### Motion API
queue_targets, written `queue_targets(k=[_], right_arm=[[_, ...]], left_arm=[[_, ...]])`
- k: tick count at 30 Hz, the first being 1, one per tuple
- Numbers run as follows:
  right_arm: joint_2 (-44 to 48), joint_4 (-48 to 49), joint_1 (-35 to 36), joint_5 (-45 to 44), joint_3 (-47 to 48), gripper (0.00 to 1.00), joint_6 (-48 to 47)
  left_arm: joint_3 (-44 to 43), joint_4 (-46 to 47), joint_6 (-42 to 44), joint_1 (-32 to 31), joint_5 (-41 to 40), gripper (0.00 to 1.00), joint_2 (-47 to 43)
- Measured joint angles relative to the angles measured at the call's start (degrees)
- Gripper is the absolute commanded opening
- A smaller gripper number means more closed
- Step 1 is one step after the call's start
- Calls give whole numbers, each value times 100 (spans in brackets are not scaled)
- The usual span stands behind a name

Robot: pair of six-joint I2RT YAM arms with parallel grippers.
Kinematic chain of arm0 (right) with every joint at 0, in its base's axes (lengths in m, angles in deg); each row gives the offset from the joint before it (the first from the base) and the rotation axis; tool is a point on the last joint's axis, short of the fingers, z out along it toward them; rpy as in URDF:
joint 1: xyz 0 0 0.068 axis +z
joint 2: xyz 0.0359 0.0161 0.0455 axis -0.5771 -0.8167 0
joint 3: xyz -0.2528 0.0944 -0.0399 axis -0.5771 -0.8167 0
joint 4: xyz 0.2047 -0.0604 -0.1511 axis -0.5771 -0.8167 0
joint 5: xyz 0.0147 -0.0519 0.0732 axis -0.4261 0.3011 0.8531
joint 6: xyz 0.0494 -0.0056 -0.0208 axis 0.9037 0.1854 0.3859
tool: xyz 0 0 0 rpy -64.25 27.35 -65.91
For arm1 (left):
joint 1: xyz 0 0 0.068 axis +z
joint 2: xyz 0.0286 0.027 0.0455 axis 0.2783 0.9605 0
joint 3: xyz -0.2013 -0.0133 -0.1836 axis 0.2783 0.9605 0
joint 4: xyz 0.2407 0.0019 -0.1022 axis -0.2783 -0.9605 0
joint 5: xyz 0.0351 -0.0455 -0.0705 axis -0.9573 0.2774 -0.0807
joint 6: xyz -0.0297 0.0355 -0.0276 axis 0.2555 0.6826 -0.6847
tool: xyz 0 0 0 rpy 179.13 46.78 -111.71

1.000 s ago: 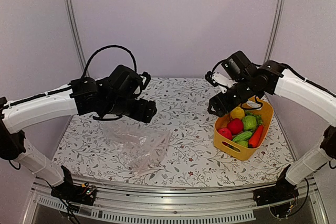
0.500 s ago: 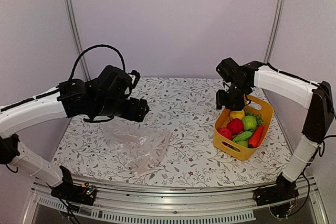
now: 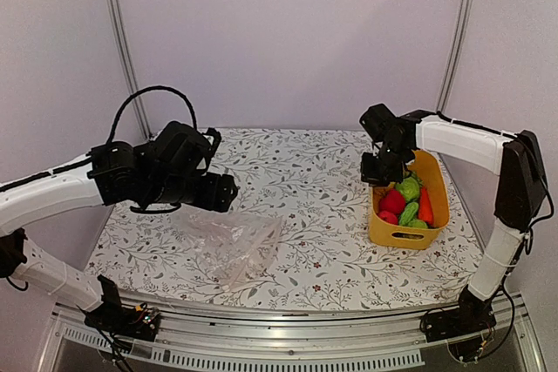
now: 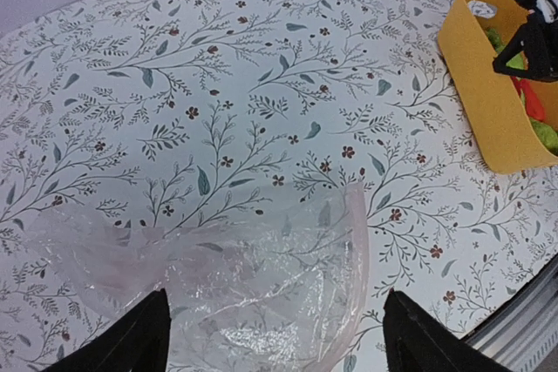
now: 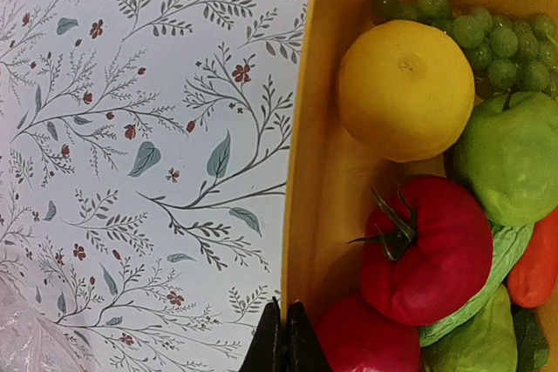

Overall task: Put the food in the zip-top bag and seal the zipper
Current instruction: Adjust the bin at the center of the board.

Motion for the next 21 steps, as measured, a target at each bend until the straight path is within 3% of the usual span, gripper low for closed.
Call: queue_targets(k=[3, 7, 10, 15, 21], right_arm=[[26, 153, 37, -2, -55, 1, -197], [109, 308, 101, 11, -184, 38, -391], [153, 138, 168, 70, -232, 50, -533], [592, -2, 695, -15, -192, 55, -975], [1292, 739, 1707, 658, -337, 52, -2253]], left_arm=[[118, 0, -74, 0, 15, 84, 0], [240, -24, -205, 0, 20, 85, 11], [225, -96, -352, 0, -37, 86, 28], [136, -431, -817, 234, -61, 85, 52], [254, -669, -1421, 1434, 313, 82, -136]])
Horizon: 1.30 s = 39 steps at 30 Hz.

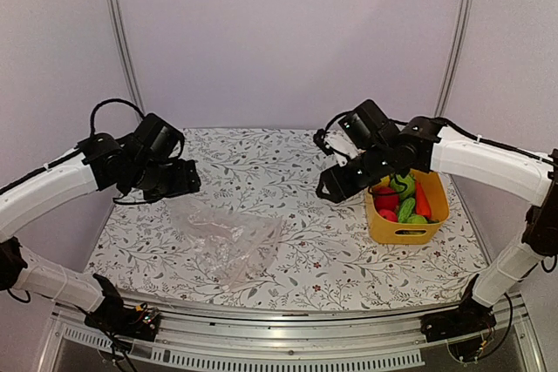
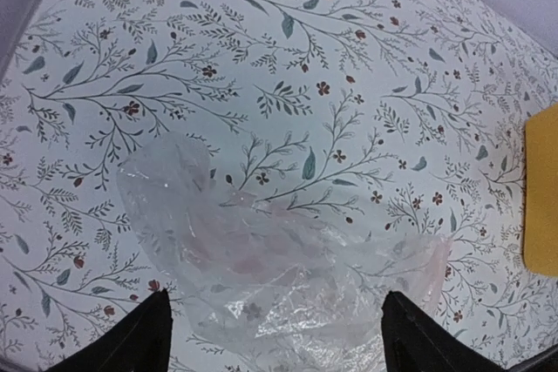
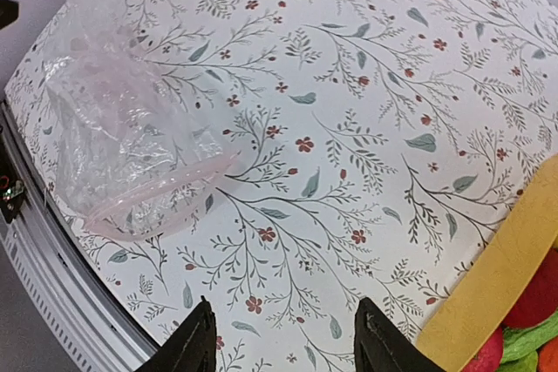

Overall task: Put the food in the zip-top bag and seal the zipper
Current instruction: Adjust the bin at the center of the board, then adjust the zipper food storage bag at the center of the board.

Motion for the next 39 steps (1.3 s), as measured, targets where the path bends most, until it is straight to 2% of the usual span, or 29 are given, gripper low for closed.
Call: queue_targets(k=[5, 11, 18, 24, 30, 36, 39], right_arm=[[-597, 402, 673, 229, 68, 52, -962], [-1801, 520, 1158, 136, 573, 55, -1718], [-2546, 715, 1421, -315, 1180, 62, -2146], [-2944, 782, 1644, -763, 1268, 63, -2470], [-3082, 831, 1847, -1058, 1266, 64, -2719], [-3101, 1093, 2061, -1270, 1266, 64, -2942], [-3123, 1224, 2173, -1381, 1266, 66, -3058]], left_arm=[[264, -66, -328, 1084, 525, 83, -299], [446, -59, -391, 1941, 1169, 83, -166], [662, 232, -409, 2476, 1624, 80, 201], [678, 656, -409, 2645, 1919, 70, 719], [688, 1019, -341, 2647, 2124, 49, 1071], [680, 1248, -186, 2651, 2247, 14, 1270], [636, 1292, -151, 2656, 2280, 0, 1346]])
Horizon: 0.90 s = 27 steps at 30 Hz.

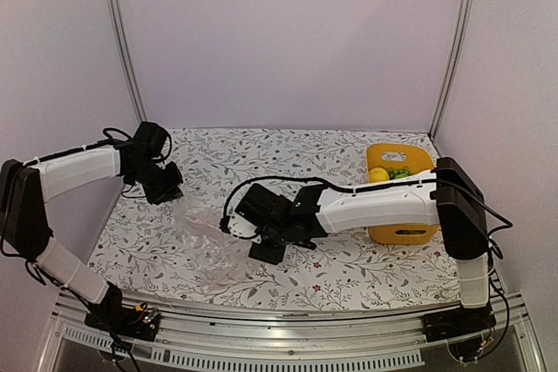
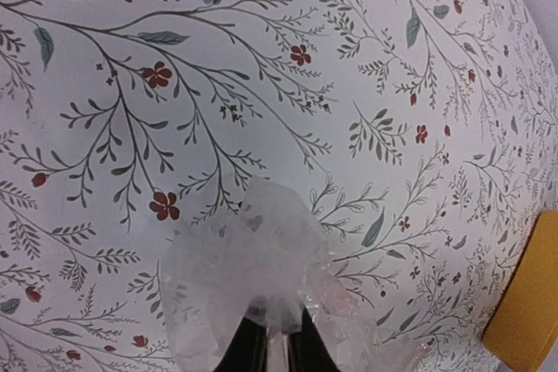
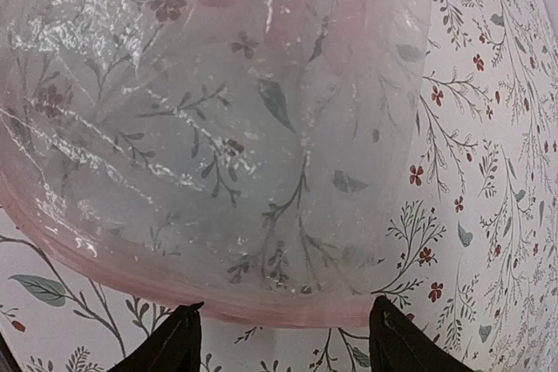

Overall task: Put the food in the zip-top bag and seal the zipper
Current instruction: Adjust the zipper food storage bag at the center of the board.

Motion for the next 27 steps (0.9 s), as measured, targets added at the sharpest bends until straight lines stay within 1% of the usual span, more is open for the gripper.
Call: queue_targets(k=[6, 9, 11, 14, 16, 18, 19, 23, 25, 26, 27], right_arm=[[-11, 306, 175, -175, -146, 70, -225], [-11, 426, 236, -291, -293, 75, -339], [-11, 476, 256, -328, -334, 76, -420], [-11, 566, 280, -396, -337, 77, -492], [-11, 638, 295, -509, -337, 73, -496], [-11, 752, 319, -782, -337, 65, -516], [-11, 828, 332, -944, -341, 58, -538], [-11, 1200, 350, -1556, -378, 20, -662], [-9, 1349, 350, -1696, -437, 8, -678], [0, 1397, 348, -1711, -481, 3, -669], [15, 1425, 348, -1720, -531, 0, -669]], left_arm=[[-282, 28, 0, 2, 109, 0, 146], [-402, 37, -2, 2, 168, 0, 199], [-466, 35, -2, 2, 219, 0, 240], [-599, 17, -2, 2, 282, 0, 341], [-702, 0, -2, 9, 361, 0, 424], [-822, -31, -2, 17, 483, 0, 518], [-881, -39, -2, 17, 560, 0, 577], [-1086, -114, -4, 42, 826, 0, 741], [-1222, -184, -4, 85, 951, 0, 809], [-1292, -216, -4, 127, 1005, 0, 837], [-1362, -251, -2, 173, 1049, 0, 857]])
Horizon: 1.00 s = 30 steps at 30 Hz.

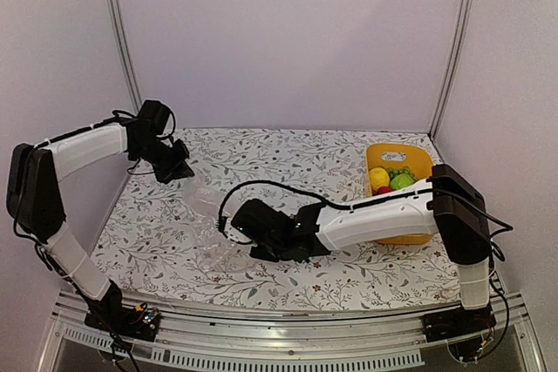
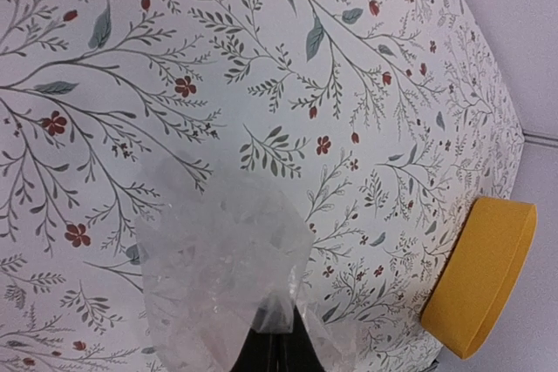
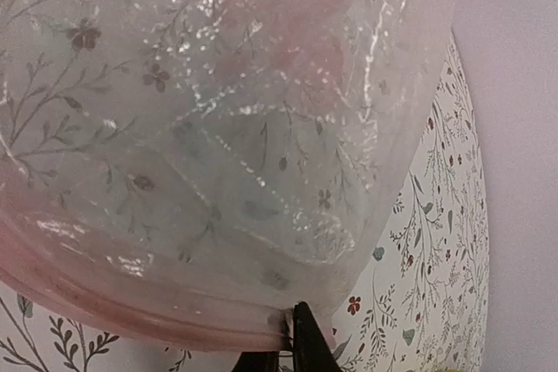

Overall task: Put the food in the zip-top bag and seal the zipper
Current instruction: Adjust the zipper food storage bag at the center of the board, then pass from the right arm to the left

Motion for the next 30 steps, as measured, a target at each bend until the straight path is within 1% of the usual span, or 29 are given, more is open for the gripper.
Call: queue_targets(k=[4, 5, 7, 8, 10, 12, 13, 15, 18, 20, 22, 25, 26, 30], right_arm=[[199, -37, 0, 118, -264, 0, 258], [323, -70, -2, 219, -343, 0, 374], [643, -85, -20, 450, -459, 0, 636], [850, -129, -52, 623, -496, 0, 778], [1322, -247, -131, 1038, -570, 0, 1137], [1729, -319, -258, 1554, -601, 0, 1510], [1923, -334, -415, 1958, -610, 0, 1801], [2151, -332, -719, 2621, -636, 0, 2326], [2249, -310, -1237, 3423, -752, 0, 3021], [2243, -317, -1513, 3829, -839, 0, 3469], [2238, -341, -1742, 4153, -885, 0, 3860], [2238, -306, -1952, 4597, -887, 0, 4367], [2238, -295, -2020, 4725, -890, 0, 4518], [2238, -289, -2328, 5191, -929, 0, 5136]], left_arm=[[-286, -142, 11, 280, 90, 1, 26], [-343, -170, 28, 363, 103, 9, 26], [-461, -260, 79, 570, 203, 37, 26], [-511, -297, 146, 643, 223, 47, 28], [-691, -350, 214, 828, 238, 57, 61], [-894, -354, 295, 940, 214, 62, 70], [-1010, -350, 354, 968, 146, 65, 59], [-1180, -330, 476, 949, -28, 66, -24], [-1239, -374, 610, 817, -376, 67, -420], [-1239, -415, 636, 608, -682, 67, -820], [-1163, -372, 649, 166, -1110, 66, -1357], [-879, -256, 636, -533, -1523, 61, -2264], [-800, -240, 629, -654, -1585, 59, -2527], [-636, -109, 811, -763, -1777, 53, -3254]])
